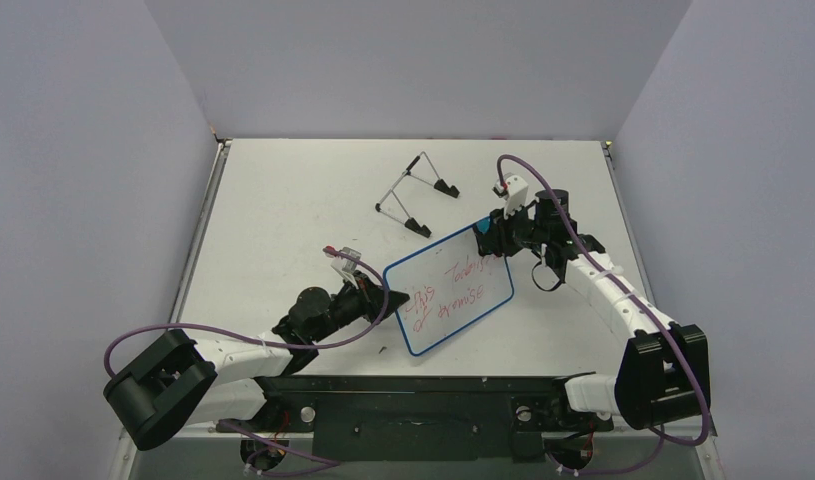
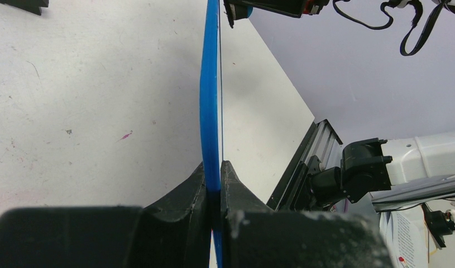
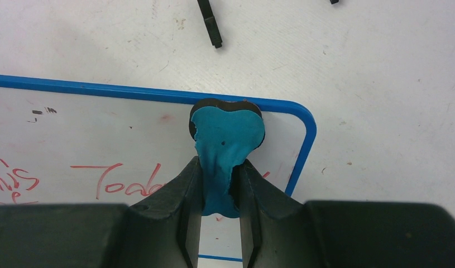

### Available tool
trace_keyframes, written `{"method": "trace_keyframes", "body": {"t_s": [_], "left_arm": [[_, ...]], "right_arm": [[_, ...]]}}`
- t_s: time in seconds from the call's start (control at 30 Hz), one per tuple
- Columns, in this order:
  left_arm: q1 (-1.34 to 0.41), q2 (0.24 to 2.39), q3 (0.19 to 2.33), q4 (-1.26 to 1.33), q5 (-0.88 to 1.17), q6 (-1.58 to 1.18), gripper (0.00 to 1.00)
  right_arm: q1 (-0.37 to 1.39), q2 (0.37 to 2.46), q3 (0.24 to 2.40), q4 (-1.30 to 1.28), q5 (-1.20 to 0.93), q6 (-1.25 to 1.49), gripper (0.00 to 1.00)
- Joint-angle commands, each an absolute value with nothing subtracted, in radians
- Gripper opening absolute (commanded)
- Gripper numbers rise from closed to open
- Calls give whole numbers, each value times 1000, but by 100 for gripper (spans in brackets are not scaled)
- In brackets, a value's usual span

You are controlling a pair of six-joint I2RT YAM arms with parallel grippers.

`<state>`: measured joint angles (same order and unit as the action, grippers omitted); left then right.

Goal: Erase the whiteboard
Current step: Erase the whiteboard at the center of the board.

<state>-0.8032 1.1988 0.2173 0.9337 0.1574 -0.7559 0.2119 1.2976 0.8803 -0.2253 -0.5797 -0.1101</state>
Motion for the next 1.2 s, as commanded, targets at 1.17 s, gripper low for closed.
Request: {"method": "trace_keyframes", "body": {"t_s": [1.17], "left_arm": [[-804, 1171, 221, 1085, 186, -749, 0]], "right_arm": [[171, 1297, 850, -129, -538, -37, 0]]}}
